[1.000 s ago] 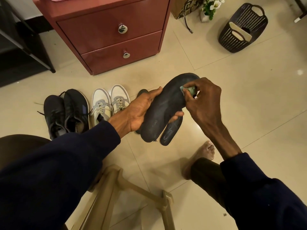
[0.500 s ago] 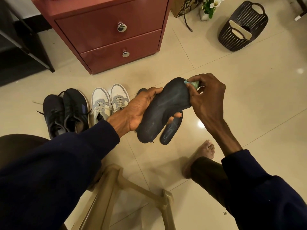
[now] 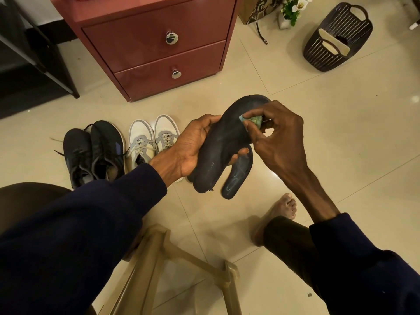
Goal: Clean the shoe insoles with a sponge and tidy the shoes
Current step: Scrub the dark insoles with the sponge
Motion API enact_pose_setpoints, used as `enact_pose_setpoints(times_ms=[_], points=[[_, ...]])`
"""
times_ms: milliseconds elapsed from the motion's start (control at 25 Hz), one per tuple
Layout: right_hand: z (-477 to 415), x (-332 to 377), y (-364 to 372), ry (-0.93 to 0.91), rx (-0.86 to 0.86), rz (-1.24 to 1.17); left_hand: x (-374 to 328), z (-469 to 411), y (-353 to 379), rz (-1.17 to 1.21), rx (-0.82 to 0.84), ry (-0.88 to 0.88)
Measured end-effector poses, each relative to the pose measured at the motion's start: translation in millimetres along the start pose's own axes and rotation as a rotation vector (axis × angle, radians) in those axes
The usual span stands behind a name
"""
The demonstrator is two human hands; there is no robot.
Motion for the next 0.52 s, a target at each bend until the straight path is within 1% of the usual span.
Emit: enact_pose_setpoints(times_ms=[80, 200, 320, 440, 520], points=[[1.9, 12.6, 10.8, -0.053, 0.060, -0.051, -0.9, 0.5, -0.3, -0.009, -0.044, 0.016], [7.2, 20.1, 20.4, -0.086, 0.105, -0.084, -1.9, -3.1, -3.0, -0.021, -0.048, 0.001], [8.5, 18.8, 15.6, -0.068, 0.059, -0.106, -5.8, -7.5, -10.1, 0.001, -0.058, 0.010], [6.8, 15.5, 6.7, -0.068, -0.001, -0.082, -11.1, -9.8, -18.3, -0.031, -0.157, 0.103], [6.2, 11.3, 2.8, -0.062, -0.020, -0.037, -13.5, -9.8, -21.4, 0.000, -0.204, 0.164]])
Point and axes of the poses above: each hand's wrist, its own z-axis away from the middle knuckle, its own y-axis out of the palm, x = y × z, the point moved 5 cm from there along -z, towards the middle knuckle, and after that the axes turned 14 degrees about -y, right-handed, at the moved point
